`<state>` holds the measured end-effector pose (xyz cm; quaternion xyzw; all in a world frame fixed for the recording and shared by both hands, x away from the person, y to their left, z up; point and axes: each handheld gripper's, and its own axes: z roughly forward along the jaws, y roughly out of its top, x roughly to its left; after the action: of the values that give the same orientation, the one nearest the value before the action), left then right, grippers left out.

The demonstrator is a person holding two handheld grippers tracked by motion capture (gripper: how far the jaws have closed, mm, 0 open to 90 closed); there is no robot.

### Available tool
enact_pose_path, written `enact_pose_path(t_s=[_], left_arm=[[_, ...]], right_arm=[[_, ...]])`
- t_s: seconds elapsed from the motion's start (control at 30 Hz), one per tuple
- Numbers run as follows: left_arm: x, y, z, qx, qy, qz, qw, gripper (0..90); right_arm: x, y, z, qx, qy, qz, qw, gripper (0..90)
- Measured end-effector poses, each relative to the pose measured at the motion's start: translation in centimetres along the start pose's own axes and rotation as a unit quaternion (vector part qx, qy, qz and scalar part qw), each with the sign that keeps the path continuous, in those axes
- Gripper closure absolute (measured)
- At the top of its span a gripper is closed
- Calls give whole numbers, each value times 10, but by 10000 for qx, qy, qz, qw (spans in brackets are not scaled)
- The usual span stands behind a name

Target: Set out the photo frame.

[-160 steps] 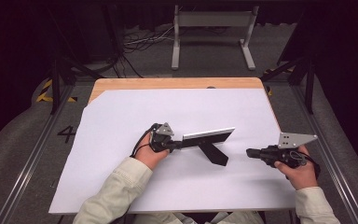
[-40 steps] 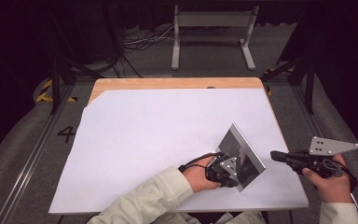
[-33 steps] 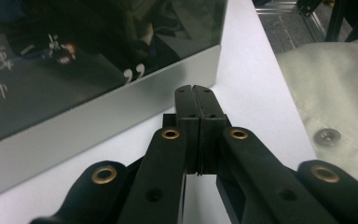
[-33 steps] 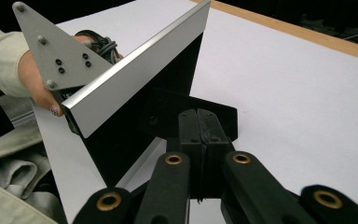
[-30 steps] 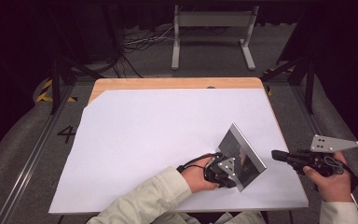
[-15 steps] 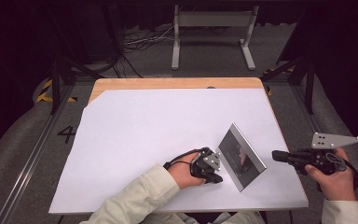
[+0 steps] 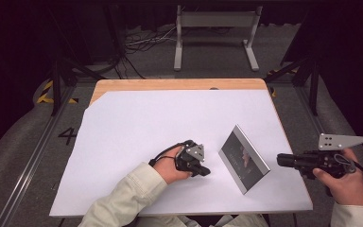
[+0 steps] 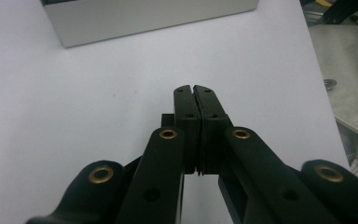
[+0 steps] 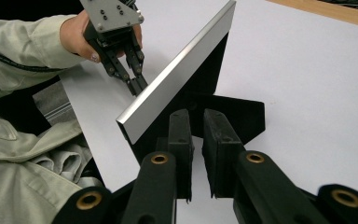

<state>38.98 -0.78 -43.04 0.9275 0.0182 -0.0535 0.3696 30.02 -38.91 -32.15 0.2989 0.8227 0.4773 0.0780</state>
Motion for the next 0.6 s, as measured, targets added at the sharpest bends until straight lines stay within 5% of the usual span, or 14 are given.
enact_pose_path(t_s=[0.6], left_arm=[[10,-17,-23,-110,195,-228,9995,882]], right_arm=[[13,8,-2,283,230,-76,9993,695]])
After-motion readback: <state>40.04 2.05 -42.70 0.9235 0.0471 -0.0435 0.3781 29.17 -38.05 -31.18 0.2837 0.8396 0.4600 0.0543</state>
